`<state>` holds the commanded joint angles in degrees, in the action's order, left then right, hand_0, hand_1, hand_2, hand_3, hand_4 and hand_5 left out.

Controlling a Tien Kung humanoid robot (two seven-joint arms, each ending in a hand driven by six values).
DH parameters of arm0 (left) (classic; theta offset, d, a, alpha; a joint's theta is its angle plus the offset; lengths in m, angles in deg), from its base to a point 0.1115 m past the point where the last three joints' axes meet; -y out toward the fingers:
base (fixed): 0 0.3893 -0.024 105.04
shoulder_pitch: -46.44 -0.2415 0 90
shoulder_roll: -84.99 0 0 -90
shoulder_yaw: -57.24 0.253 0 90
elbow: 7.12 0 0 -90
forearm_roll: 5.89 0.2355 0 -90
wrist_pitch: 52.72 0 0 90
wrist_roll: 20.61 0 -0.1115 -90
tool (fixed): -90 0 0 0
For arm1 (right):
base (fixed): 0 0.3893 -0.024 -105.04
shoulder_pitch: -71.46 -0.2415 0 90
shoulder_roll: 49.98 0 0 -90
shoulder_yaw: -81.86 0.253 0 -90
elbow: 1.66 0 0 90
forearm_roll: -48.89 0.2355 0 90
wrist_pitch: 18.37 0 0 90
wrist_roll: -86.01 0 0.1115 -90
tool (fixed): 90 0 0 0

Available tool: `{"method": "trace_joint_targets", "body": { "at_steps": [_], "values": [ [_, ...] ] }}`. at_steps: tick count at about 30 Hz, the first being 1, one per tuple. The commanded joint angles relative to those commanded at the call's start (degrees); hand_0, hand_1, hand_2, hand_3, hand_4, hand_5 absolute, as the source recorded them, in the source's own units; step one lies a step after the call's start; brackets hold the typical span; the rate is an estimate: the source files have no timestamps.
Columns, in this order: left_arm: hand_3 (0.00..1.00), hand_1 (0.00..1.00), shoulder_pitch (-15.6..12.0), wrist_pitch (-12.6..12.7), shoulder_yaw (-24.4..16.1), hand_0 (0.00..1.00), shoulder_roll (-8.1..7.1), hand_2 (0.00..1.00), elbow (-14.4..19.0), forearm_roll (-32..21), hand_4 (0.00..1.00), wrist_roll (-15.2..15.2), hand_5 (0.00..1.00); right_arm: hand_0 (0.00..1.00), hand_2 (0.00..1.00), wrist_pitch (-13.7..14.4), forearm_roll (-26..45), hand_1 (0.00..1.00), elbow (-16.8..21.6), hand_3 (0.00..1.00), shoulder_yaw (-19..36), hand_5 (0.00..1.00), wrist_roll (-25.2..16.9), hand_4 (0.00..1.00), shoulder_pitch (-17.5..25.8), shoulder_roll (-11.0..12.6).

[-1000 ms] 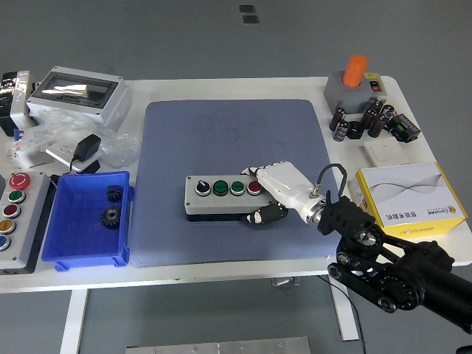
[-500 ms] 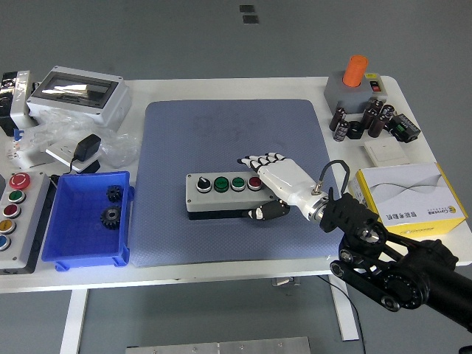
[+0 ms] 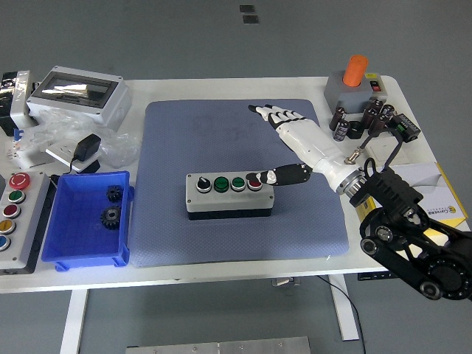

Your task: Pick up the button,place it on the desk,press the button,press the button

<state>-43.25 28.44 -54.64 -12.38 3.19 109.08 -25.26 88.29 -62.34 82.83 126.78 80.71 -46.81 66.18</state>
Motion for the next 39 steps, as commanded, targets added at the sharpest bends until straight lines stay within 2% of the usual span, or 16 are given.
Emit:
{"method": "trace_joint_targets", "body": {
  "at_steps": [2, 3, 8, 9, 14, 15, 20, 21, 23, 30, 39],
  "values": [
    [0.653, 0.752, 0.04, -0.02, -0.02, 0.743, 0.03, 0.644, 0.0, -0.02, 0.879, -0.06, 0.412, 0.987, 0.998, -1.83, -1.25, 0.998, 2.35, 0.998, 0.7, 0.443, 0.47, 0.998, -0.34, 1.44],
    [0.655, 0.752, 0.06, -0.02, -0.03, 0.742, 0.04, 0.644, 0.0, -0.02, 0.878, -0.07, 0.419, 0.626, 0.656, -2.8, -1.63, 0.699, 3.49, 0.94, 0.79, 0.212, 0.76, 0.591, -0.48, 1.93],
    [0.655, 0.752, 0.17, -0.02, 0.08, 0.742, 0.08, 0.644, 0.0, -0.12, 0.878, -0.03, 0.419, 0.626, 0.656, -8.36, -3.33, 0.699, 5.61, 0.94, -1.75, 0.212, 3.71, 0.591, -1.79, 2.36],
    [0.655, 0.752, 0.18, -0.02, 0.07, 0.743, 0.08, 0.644, 0.0, -0.14, 0.878, -0.02, 0.417, 0.271, 0.195, -9.03, -3.85, 0.215, 5.52, 0.624, -2.38, 0.169, 4.18, 0.251, -2.1, 2.22],
    [0.655, 0.752, 0.22, -0.02, -0.09, 0.743, 0.02, 0.644, 0.0, -0.09, 0.878, 0.01, 0.417, 0.271, 0.195, -10.87, -6.56, 0.215, 4.56, 0.624, -5.33, 0.169, 6.11, 0.251, -3.95, 1.56],
    [0.654, 0.752, 0.24, -0.02, -0.09, 0.743, 0.01, 0.643, 0.0, -0.12, 0.879, -0.01, 0.415, 0.154, 0.134, -11.11, -6.99, 0.093, 4.37, 0.606, -5.8, 0.002, 6.44, 0.076, -4.26, 1.49],
    [0.654, 0.752, 0.27, -0.05, -0.15, 0.743, 0.0, 0.643, 0.0, -0.14, 0.879, -0.06, 0.415, 0.154, 0.134, -11.6, -8.43, 0.093, 3.45, 0.606, -8.44, 0.002, 7.62, 0.076, -5.61, 1.18],
    [0.653, 0.752, 0.27, -0.05, -0.15, 0.743, 0.01, 0.643, 0.0, -0.15, 0.879, -0.06, 0.419, 0.122, 0.111, -11.5, -8.67, 0.053, 3.22, 0.63, -8.98, 0.002, 7.77, 0.061, -5.82, 1.06],
    [0.653, 0.752, 0.27, -0.07, -0.15, 0.743, 0.03, 0.643, 0.0, -0.15, 0.879, -0.08, 0.419, 0.122, 0.111, -11.18, -9.16, 0.053, 2.68, 0.63, -10.04, 0.002, 8.0, 0.061, -6.2, 0.7],
    [0.654, 0.752, 0.3, -0.17, -0.13, 0.744, 0.06, 0.643, 0.0, -0.22, 0.878, -0.33, 0.426, 0.112, 0.103, -10.58, -10.13, 0.036, -0.19, 0.631, -14.33, 0.002, 8.9, 0.072, -7.22, -1.15],
    [0.655, 0.752, 0.3, -0.3, -0.21, 0.744, 0.0, 0.642, 0.0, -0.11, 0.876, -0.47, 0.44, 0.096, 0.101, -10.04, -10.53, 0.033, -4.97, 0.63, -16.64, 0.002, 9.28, 0.101, -8.03, -4.22]
  ]
}}
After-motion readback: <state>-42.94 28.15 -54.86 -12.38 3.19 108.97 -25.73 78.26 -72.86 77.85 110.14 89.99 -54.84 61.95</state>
